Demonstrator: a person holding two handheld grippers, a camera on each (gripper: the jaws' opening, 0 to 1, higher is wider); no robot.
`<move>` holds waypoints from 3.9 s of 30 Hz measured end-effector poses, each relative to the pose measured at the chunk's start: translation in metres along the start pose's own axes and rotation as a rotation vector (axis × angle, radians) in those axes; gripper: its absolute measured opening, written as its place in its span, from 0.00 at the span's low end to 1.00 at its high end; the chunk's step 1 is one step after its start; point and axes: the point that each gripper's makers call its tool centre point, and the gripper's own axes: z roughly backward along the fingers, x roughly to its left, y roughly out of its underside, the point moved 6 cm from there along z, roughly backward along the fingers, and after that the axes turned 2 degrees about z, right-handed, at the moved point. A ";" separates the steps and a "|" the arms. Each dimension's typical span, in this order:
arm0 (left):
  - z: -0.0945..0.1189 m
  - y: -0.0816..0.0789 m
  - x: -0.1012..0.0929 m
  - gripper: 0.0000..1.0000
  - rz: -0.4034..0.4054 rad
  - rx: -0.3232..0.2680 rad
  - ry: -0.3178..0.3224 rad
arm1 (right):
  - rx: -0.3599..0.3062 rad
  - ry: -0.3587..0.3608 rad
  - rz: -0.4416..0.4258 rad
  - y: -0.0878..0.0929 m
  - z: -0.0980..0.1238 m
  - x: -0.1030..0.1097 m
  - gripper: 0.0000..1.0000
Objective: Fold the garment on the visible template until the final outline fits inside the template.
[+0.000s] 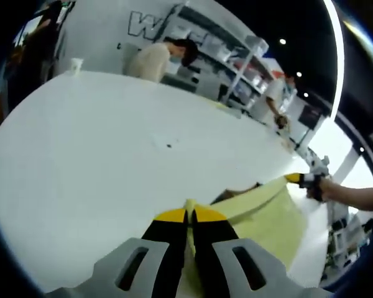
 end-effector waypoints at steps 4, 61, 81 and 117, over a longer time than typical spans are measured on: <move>-0.010 -0.004 0.010 0.01 -0.002 0.005 -0.002 | -0.001 0.008 0.004 -0.001 -0.005 -0.005 0.00; -0.023 -0.012 0.000 0.02 -0.122 -0.125 -0.001 | -0.055 0.027 0.242 -0.022 -0.020 -0.005 0.00; 0.063 0.060 -0.021 0.26 -0.156 -0.113 0.052 | 0.066 -0.117 0.325 0.075 0.079 0.014 0.25; 0.082 0.138 -0.019 0.39 -0.106 -0.032 0.033 | 0.130 -0.118 0.388 0.119 0.073 0.032 0.36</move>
